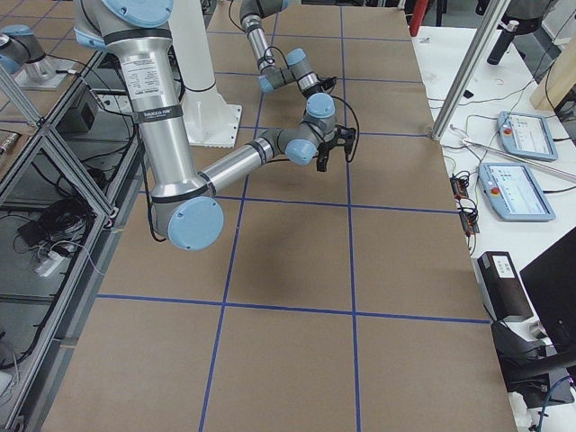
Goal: Fold towel twice with both arms
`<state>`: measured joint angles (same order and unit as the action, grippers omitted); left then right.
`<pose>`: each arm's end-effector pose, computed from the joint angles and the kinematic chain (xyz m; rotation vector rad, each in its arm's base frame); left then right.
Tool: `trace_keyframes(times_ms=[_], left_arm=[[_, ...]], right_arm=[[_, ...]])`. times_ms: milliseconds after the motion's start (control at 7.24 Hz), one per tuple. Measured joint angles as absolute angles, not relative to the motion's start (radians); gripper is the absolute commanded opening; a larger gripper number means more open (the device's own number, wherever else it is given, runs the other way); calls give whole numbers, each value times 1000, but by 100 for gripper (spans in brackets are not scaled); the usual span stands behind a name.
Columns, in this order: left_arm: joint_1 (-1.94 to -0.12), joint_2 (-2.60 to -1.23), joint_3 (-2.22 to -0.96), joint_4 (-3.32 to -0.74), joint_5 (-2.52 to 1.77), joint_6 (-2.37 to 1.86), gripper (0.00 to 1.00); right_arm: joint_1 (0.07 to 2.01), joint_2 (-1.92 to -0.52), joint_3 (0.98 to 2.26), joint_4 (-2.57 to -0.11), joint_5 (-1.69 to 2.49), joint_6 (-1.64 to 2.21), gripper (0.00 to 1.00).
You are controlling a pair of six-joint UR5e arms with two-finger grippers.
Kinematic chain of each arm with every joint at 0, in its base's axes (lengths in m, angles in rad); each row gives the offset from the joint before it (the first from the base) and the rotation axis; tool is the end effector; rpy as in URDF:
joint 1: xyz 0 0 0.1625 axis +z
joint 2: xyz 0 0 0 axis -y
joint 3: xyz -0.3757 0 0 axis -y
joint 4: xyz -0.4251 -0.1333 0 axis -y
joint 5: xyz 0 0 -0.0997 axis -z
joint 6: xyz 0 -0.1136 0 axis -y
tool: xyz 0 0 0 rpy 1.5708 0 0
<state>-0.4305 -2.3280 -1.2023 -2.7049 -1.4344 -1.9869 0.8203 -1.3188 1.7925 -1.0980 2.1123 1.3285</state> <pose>0.6364 -0.4560 0.1802 0.1239 1.5697 -0.7747 -0.3608 -0.4965 0.3084 0.0363 -1.0491 0.2681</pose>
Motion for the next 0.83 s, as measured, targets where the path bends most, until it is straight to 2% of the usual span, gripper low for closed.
trace_keyframes(times_ms=[829], left_arm=[[-429, -2329, -1194, -2703, -1439, -1977, 100]], right_arm=[[819, -1320, 1792, -1098, 2114, 1328, 100]])
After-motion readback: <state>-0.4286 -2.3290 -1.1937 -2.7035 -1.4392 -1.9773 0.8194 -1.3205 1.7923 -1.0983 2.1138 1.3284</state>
